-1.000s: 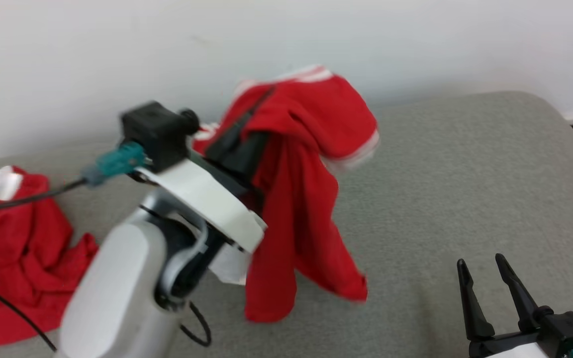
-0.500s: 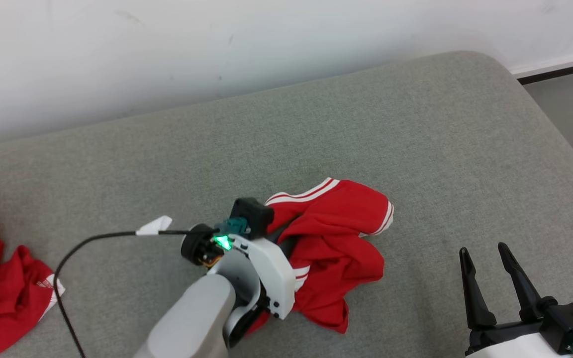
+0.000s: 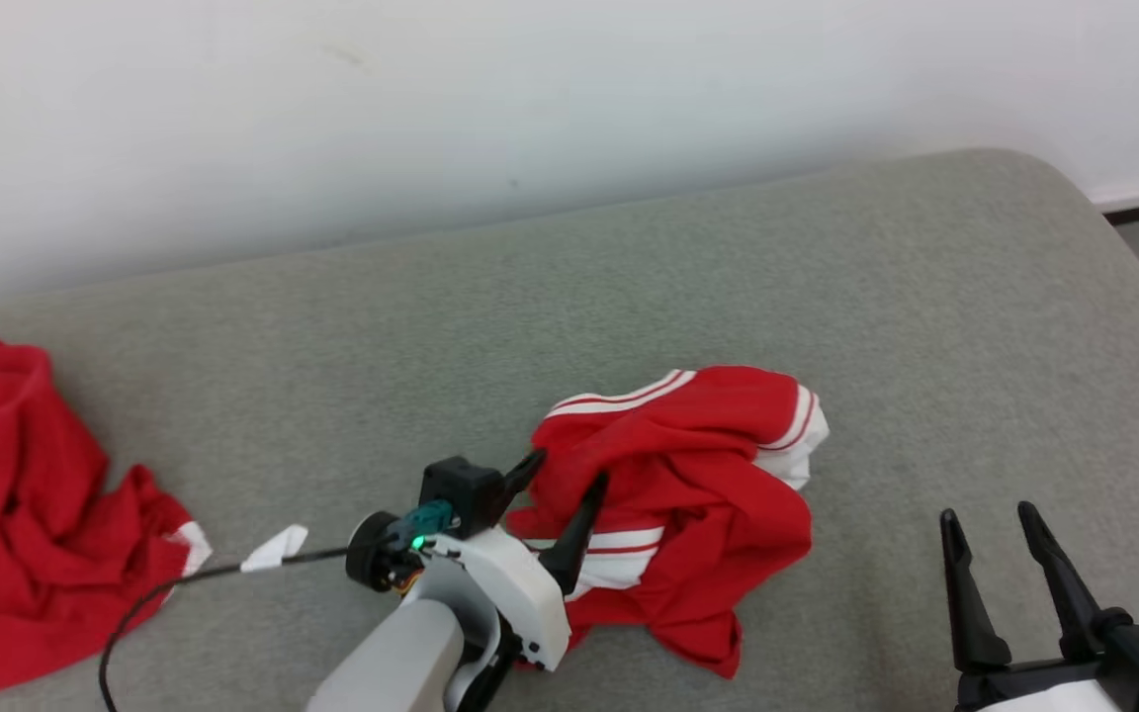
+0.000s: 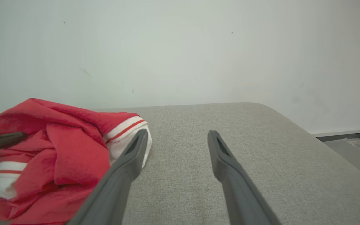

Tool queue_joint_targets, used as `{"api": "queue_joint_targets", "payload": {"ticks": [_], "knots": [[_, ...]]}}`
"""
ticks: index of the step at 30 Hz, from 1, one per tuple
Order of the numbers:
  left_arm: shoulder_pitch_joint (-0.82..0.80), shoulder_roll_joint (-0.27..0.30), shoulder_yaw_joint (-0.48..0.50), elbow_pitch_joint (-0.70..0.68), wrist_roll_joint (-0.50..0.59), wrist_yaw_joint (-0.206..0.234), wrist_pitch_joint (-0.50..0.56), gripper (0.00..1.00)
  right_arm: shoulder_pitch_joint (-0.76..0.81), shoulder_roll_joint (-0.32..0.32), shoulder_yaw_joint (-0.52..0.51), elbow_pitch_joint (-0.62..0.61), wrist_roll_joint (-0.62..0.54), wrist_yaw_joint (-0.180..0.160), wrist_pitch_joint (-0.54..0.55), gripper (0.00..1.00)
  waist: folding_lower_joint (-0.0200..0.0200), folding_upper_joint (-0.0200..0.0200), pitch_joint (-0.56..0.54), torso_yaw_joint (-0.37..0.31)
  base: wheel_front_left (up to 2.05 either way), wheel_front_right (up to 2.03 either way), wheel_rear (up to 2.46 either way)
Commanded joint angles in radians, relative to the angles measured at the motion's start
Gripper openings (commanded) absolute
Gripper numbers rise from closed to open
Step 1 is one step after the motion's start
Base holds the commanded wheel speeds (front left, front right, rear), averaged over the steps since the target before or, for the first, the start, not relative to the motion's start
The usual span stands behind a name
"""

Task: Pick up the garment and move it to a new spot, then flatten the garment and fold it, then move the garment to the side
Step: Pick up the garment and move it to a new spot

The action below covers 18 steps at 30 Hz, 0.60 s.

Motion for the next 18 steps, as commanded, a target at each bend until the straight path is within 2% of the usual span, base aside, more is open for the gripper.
{"api": "queue_joint_targets", "payload": {"ticks": [1, 4, 5, 13, 18], "knots": [[0.036, 0.002, 0.015, -0.033, -0.02, 0.017, -0.01, 1.0, 0.017, -0.01, -0.013, -0.013, -0.014, -0.002, 0.001, 1.0, 0.0, -0.0001, -0.029, 0.046, 0.0, 0.0, 0.0], [0.094, 0.009, 0.057, -0.129, -0.002, 0.053, -0.015, 1.0, 0.035, -0.02, -0.028, -0.028, -0.021, -0.002, 0.001, 1.0, 0.0, -0.0001, -0.046, 0.085, 0.0, 0.0, 0.0], [0.094, 0.009, 0.057, -0.129, -0.002, 0.053, -0.015, 1.0, 0.035, -0.02, -0.028, -0.028, -0.021, -0.002, 0.001, 1.0, 0.0, -0.0001, -0.046, 0.085, 0.0, 0.0, 0.0], [0.325, 0.063, 0.207, -0.39, 0.085, 0.153, -0.015, 1.0, 0.074, -0.027, -0.072, -0.034, -0.028, -0.002, 0.001, 1.0, 0.0, -0.0001, -0.097, 0.171, 0.0, 0.0, 0.0], [0.458, 0.078, 0.302, -0.503, 0.155, 0.189, -0.015, 1.0, 0.093, -0.027, -0.074, -0.03, -0.033, -0.002, 0.001, 1.0, 0.0, -0.0001, -0.115, 0.196, 0.0, 0.0, 0.0]]}}
